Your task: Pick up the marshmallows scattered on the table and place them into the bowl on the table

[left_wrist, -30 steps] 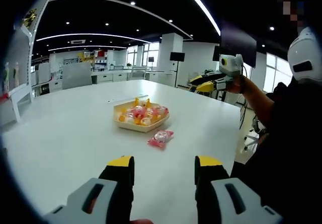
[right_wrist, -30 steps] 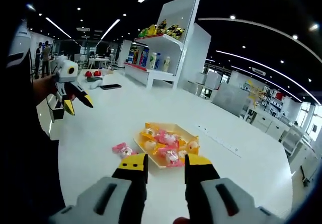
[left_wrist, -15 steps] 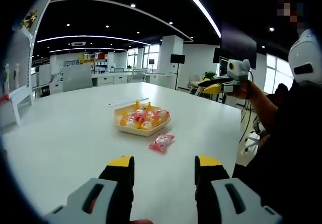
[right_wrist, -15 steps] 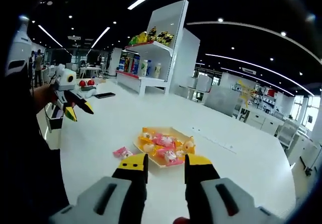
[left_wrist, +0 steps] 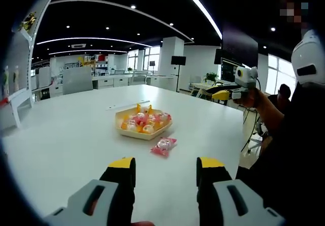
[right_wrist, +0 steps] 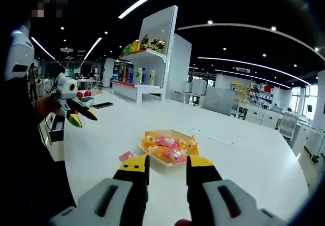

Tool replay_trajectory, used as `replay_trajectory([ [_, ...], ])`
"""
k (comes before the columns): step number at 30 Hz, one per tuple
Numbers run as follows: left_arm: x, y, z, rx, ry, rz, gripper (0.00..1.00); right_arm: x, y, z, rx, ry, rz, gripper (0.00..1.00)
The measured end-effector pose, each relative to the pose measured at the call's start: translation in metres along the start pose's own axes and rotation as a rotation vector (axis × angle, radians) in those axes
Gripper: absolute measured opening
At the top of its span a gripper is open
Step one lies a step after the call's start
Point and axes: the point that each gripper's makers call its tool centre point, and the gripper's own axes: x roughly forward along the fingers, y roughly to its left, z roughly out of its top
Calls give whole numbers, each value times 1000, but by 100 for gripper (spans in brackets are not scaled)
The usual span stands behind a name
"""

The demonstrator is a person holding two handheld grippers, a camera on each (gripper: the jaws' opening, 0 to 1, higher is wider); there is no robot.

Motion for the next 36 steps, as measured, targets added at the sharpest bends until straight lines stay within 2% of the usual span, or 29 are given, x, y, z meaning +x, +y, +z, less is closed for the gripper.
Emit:
replay_trajectory([
  [5,3,1,4,7,-8,-7,48,-5,4,-9,6,17,-11,30],
  [17,16,1,6,7,3,-29,47,-17,0,-12,6,33,-34,30],
  [36,35,-6,5,55,37,-78,48,-24,11,-17,-5,60,4,31],
])
